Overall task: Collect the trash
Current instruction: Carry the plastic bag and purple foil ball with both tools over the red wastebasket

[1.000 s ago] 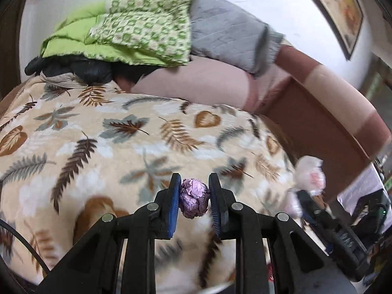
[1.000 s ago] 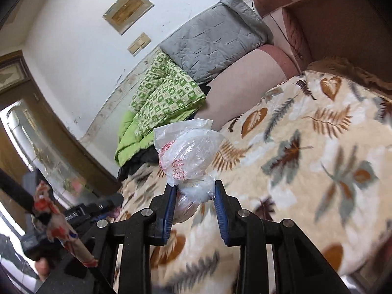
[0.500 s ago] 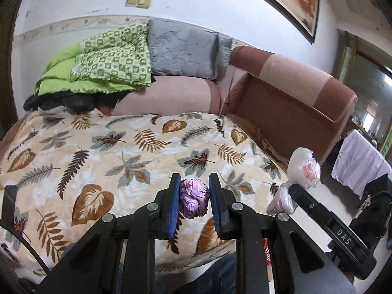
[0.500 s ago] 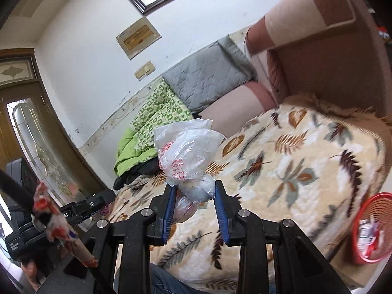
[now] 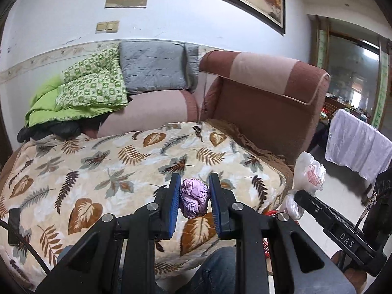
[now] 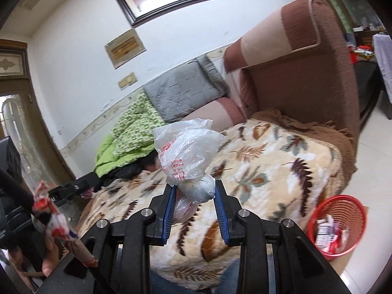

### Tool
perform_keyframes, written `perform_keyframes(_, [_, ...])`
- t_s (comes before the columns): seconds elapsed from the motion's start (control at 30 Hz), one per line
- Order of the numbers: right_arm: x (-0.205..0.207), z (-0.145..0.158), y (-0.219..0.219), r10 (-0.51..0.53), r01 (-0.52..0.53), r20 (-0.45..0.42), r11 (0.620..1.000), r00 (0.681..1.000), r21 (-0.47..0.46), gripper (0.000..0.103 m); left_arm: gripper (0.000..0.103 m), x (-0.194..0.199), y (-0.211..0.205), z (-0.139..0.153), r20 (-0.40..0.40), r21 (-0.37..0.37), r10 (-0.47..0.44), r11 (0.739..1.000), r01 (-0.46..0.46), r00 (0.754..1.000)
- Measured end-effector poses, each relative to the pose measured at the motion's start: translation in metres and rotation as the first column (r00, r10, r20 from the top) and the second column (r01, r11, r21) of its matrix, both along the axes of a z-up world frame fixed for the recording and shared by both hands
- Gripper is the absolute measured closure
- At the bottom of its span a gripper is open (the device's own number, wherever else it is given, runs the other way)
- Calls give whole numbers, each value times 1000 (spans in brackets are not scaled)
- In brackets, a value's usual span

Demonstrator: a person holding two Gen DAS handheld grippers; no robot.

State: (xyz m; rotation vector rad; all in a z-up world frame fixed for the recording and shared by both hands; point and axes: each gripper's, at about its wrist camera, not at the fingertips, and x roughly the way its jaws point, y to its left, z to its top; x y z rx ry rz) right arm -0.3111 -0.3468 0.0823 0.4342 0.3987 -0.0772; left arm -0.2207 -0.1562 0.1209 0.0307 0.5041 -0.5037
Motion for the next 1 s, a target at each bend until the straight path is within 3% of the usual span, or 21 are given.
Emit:
perform_keyframes(0.63, [-53,-2,-52,-193,192,-22,981,981,-22,70,81,-8,-56,-17,-36,44,-129,990,131,991])
perform_keyframes(1.0, [-71,2,-79,-282,281,-20,959,959,-30,70,81,-8,-108,-16,-49,63,-247,966,250,968])
